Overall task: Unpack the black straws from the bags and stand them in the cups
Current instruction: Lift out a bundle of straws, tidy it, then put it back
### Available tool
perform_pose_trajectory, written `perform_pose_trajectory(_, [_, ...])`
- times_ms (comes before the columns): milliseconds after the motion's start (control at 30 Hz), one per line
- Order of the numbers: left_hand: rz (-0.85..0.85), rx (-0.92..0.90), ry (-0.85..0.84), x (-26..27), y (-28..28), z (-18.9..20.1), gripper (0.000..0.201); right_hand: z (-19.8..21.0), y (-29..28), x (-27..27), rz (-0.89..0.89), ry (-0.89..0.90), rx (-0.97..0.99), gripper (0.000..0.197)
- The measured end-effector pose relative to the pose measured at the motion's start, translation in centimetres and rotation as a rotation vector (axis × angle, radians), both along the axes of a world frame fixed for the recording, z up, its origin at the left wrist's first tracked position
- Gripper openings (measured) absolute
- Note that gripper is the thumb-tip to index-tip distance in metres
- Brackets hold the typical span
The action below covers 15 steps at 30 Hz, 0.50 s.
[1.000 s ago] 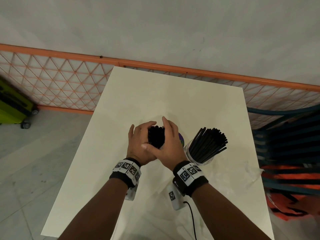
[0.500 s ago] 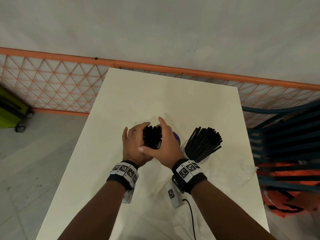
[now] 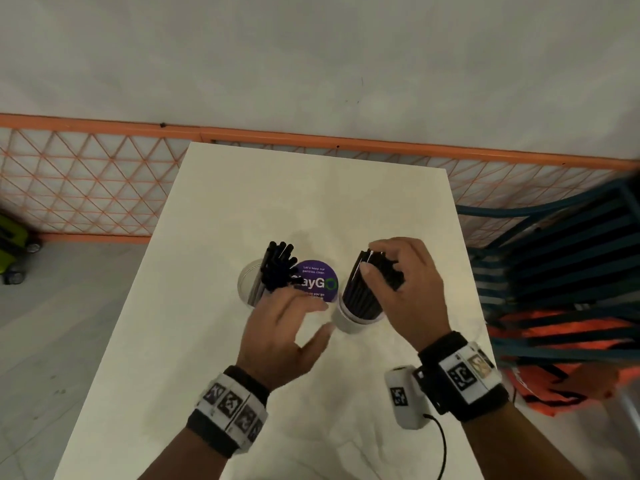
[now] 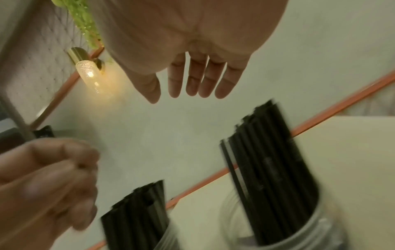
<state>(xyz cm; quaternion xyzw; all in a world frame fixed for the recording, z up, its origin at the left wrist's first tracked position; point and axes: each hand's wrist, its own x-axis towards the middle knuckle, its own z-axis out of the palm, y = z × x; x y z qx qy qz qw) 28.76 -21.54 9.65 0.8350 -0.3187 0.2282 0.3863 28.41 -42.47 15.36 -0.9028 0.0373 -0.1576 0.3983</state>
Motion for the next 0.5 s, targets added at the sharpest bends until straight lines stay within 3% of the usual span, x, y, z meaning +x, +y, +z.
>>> perform_pose_trajectory(100, [-0.096, 0.026, 0.281, -1.1, -4.0, -1.1, 0.060, -0.6, -3.4, -0.5, -0.100, -0.002, -0.010, 0.027])
perform_pose_trajectory(233, [0.064, -0.001, 0.688, -0.3, -8.3, -2.1, 0.103, -2.3, -6.0, -1.4, -0.129, 0.111, -0.018, 0.033])
perform_pose_trajectory(333, [0.165, 0.080, 0.726, 1.0, -10.4, -2.7, 0.125, -3.7, -6.8, -2.1, -0.107, 0.170, -0.035, 0.039])
perform_pose_trajectory(500, [0.268, 0.146, 0.769, 3.1, -11.9, -3.8, 0.133, -4.7, -7.3, -2.1, -0.099, 0.205, -0.009, 0.043])
